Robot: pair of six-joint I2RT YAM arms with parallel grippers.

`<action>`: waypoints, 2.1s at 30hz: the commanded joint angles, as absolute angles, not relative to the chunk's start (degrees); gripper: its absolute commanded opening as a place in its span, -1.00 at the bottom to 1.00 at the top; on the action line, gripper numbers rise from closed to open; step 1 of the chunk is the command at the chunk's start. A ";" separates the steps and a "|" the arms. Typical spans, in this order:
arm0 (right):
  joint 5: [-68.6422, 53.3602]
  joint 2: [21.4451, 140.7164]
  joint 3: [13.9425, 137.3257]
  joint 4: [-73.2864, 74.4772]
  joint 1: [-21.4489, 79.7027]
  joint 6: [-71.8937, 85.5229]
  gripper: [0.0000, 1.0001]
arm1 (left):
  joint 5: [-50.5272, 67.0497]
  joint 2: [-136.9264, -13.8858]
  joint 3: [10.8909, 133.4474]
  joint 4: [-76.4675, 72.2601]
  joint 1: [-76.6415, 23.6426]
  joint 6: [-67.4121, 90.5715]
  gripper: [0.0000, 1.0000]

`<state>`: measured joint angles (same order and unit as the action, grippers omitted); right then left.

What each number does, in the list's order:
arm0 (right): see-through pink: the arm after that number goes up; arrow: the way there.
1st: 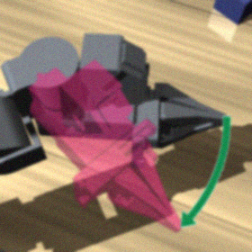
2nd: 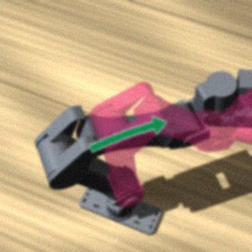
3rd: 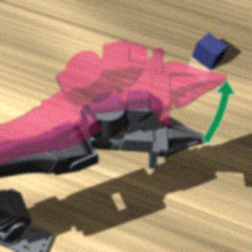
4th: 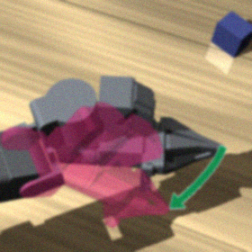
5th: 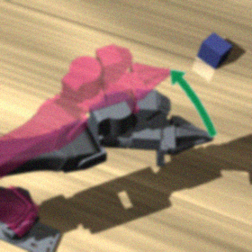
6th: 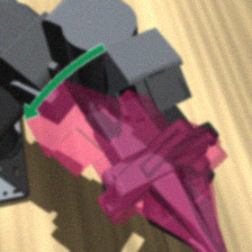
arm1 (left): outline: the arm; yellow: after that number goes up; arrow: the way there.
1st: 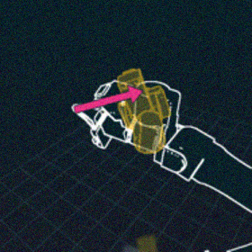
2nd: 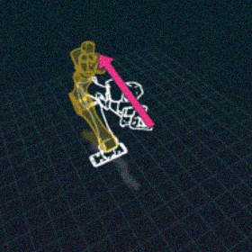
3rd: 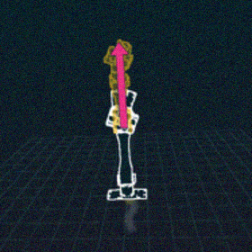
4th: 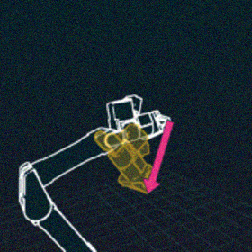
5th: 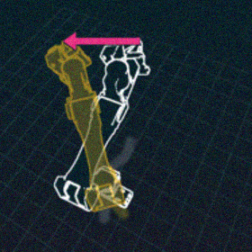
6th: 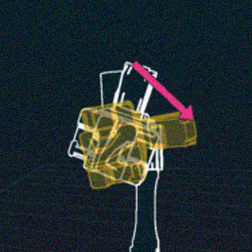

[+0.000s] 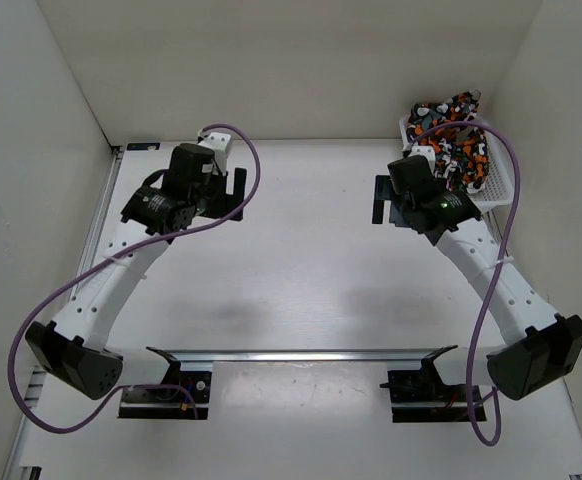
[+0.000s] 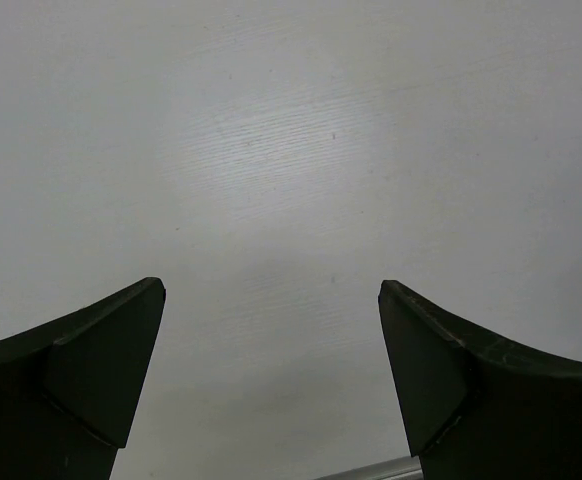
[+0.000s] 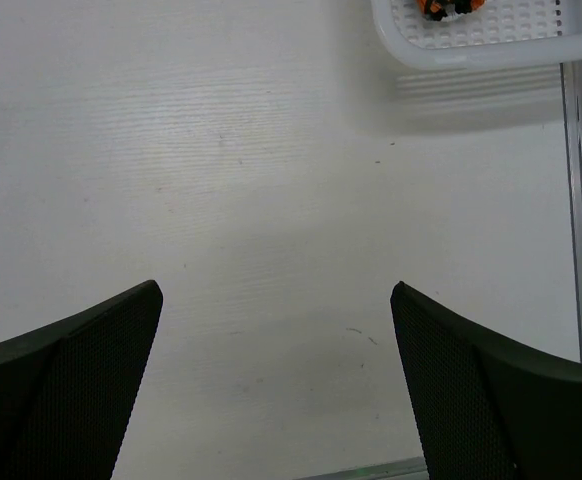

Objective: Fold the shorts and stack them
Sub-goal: Grab the shorts from the pile, then move the shorts to the center of the board

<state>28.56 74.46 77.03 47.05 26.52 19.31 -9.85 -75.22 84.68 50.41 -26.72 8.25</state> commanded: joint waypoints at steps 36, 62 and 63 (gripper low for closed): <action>-0.87 143.62 146.16 44.74 -9.93 24.43 -0.36 | -11.25 -85.34 88.33 54.22 -29.00 19.16 1.00; -27.71 89.13 137.48 36.04 16.50 26.38 -1.00 | -17.58 -75.95 99.93 68.38 -15.77 29.69 1.00; -26.90 89.12 136.50 35.51 20.26 25.85 -1.00 | -17.58 -74.98 100.63 68.38 -13.91 29.71 1.00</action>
